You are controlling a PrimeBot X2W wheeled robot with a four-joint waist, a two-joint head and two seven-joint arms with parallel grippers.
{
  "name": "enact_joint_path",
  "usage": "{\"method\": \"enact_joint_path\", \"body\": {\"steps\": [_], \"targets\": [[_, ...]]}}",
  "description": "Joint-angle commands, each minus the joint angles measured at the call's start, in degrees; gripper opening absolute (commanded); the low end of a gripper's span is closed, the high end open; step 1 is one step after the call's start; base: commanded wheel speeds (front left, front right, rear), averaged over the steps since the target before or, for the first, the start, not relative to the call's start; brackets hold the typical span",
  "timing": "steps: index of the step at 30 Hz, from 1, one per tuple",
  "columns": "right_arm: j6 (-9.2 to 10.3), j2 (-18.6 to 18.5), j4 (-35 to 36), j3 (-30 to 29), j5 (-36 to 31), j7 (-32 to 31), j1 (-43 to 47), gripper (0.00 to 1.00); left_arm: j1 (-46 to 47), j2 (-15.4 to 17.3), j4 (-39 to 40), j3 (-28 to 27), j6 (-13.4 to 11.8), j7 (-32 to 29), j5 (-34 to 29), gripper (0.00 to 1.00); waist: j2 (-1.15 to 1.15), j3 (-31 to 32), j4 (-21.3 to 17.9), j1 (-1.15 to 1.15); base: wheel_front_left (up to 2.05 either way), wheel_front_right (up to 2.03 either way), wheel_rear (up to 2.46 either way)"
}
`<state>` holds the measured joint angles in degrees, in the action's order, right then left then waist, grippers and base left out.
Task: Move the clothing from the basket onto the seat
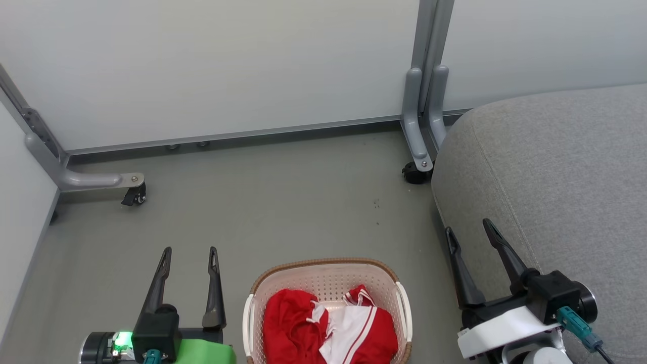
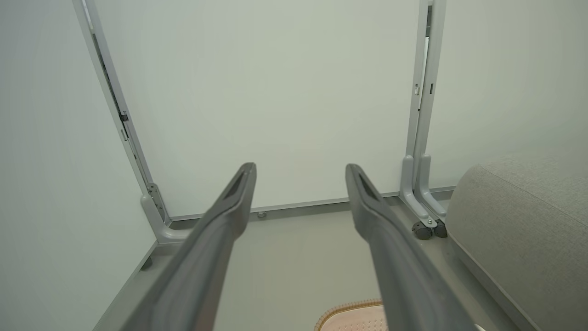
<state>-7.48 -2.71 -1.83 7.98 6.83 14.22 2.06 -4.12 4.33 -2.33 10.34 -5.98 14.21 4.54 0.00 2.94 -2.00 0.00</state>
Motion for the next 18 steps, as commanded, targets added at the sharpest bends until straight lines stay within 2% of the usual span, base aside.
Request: {"method": "enact_joint_path", "body": {"steps": [1,7,18], "targets": [[-0.02,-0.3,0.4,0.2,-1.2,0.5,0.7,1.00,-1.0,-0.1,0.2,0.1,0.1,0.5,-1.4,1.00,0.00,0.1,0.0,0.00,0.00,0.00,0.00],[-0.02,-0.3,0.8,0.5,-3.5,1.1,1.1,1.00,-1.2,-0.3,0.1,0.4,0.2,1.1,-4.1,1.00,0.00,0.4,-0.1,0.00,0.00,0.00,0.00],[-0.01,-0.3,0.8,0.3,-3.0,1.0,1.2,1.00,-1.2,-0.5,-0.3,-0.3,0.9,1.0,-3.9,1.00,0.00,0.3,0.0,0.00,0.00,0.00,0.00]]}}
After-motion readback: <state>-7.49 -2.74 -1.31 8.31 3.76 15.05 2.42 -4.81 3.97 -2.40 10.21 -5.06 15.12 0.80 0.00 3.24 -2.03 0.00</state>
